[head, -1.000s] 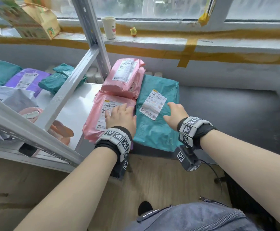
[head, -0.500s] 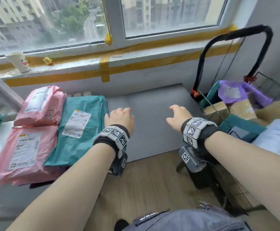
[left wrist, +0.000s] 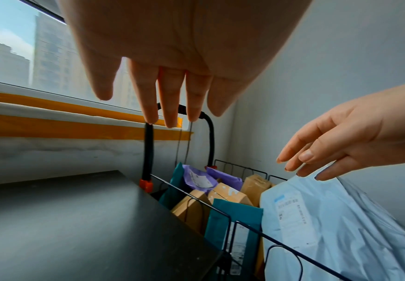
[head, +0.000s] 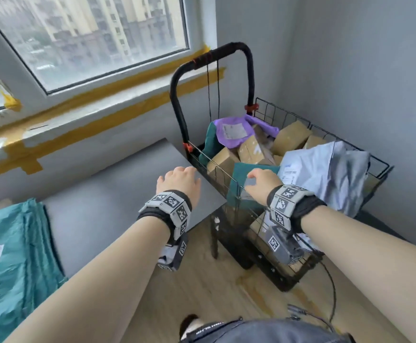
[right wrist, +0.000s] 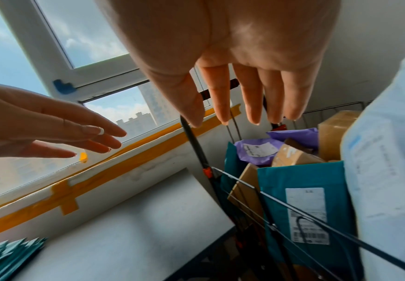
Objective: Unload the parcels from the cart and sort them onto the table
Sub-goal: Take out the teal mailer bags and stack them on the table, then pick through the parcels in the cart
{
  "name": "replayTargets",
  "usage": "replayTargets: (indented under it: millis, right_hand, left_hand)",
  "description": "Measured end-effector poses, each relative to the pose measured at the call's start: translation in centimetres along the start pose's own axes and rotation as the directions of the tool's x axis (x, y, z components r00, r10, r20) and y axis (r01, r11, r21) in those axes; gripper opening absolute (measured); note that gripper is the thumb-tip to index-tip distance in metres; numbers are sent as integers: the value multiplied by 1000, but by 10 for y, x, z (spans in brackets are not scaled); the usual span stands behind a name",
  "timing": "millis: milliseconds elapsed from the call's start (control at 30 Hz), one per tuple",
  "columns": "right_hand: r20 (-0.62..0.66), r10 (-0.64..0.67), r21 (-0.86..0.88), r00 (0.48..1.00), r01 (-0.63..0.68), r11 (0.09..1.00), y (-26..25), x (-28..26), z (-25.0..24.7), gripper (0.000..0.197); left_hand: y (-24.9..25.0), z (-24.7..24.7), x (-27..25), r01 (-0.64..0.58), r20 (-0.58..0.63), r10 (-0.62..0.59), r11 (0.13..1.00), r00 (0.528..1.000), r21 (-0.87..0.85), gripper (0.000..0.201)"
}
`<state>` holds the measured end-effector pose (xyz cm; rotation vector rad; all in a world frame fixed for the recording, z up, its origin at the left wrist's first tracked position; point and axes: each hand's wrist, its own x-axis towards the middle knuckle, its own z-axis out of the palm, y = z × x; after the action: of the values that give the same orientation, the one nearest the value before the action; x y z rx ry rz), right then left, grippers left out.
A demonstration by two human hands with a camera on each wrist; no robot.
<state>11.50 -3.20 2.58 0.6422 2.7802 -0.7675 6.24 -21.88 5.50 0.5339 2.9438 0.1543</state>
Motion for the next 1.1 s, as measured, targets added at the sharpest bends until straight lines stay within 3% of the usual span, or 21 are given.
replayTargets:
  millis: [233,467,733,933,1000,1100]
  right_hand:
    - [-8,126,71,992,-126,990,45,20,-11,43]
    - [13,218,81,976,-218,973,51,83,-21,35]
    - [97,186,-15,978,-186,983,27,169,1,31]
    - [245,198,-57,949,-190,980,32,210,30,34]
    - [234,175,-57,956,-166,984,34,224,32,32]
    - [105,169,-12,980,-169,986,35,251,17,30]
  left_hand:
    - [47,11,57,-160,41,160,987,986,-10,35]
    - [60,22,143,-256,113,259,966,959,-37,30]
    - [40,29,248,-250,212,271,961,939,-119,37]
    - [36,44,289,-219,272,242,969,931,-114,36]
    - [36,50,302,-202,290,230,971,929,-125,37]
    - [41,58,324,-172,299,208,974,931,-145,35]
